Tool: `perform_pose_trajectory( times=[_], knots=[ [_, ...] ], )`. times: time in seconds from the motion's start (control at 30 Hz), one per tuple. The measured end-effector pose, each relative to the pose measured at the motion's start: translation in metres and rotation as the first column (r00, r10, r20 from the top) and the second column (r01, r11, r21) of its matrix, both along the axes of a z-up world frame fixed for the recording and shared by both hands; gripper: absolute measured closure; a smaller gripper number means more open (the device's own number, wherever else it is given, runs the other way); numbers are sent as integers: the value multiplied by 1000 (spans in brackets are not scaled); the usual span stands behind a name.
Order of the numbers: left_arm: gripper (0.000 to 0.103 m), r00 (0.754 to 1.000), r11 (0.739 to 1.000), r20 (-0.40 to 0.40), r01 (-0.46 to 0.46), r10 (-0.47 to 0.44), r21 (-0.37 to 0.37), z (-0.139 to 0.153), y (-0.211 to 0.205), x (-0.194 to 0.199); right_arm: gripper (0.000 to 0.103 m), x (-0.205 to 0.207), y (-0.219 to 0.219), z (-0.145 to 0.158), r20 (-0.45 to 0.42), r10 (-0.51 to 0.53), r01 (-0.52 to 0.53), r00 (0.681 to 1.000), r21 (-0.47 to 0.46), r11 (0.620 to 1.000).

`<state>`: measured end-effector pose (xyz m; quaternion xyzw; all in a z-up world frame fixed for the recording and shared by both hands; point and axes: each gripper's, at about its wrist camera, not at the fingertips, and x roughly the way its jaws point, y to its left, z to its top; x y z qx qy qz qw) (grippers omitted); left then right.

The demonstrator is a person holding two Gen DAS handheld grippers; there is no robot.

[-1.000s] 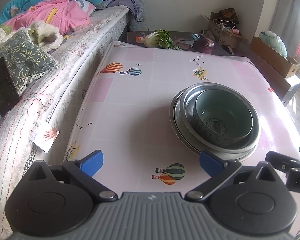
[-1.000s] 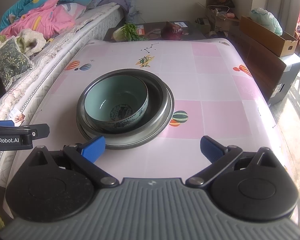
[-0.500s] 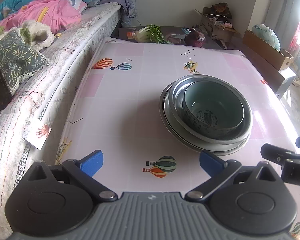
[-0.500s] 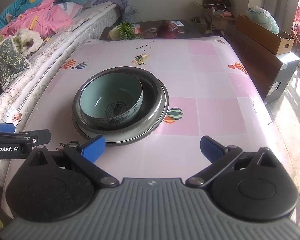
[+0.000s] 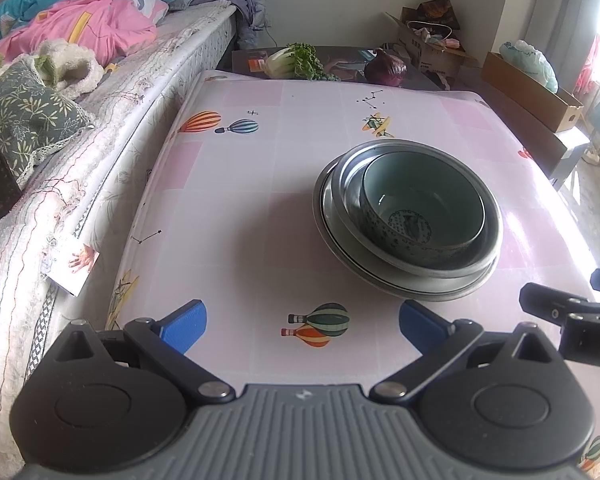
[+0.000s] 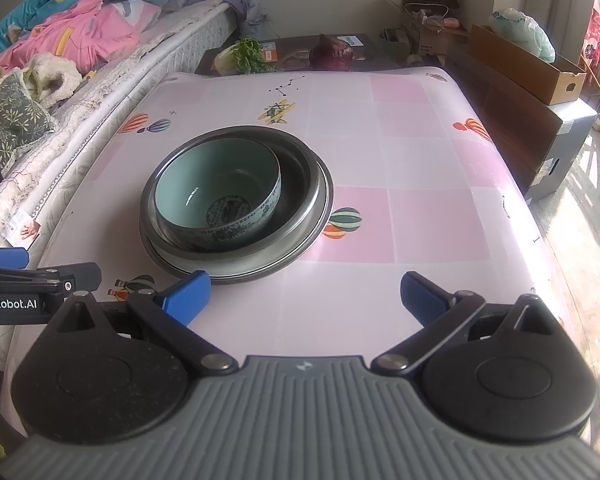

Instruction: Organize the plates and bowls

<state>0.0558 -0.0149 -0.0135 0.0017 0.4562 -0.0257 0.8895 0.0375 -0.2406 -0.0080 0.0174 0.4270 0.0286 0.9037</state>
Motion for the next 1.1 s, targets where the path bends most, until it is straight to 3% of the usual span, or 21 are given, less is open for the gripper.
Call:
perform_pose_trajectory(
  times=[1.1],
  knots=[
    [0, 1000, 1000, -6, -2, 2, 2, -1, 1, 0, 1, 0, 5, -4, -9, 7, -7, 1000, 3, 1000]
  ],
)
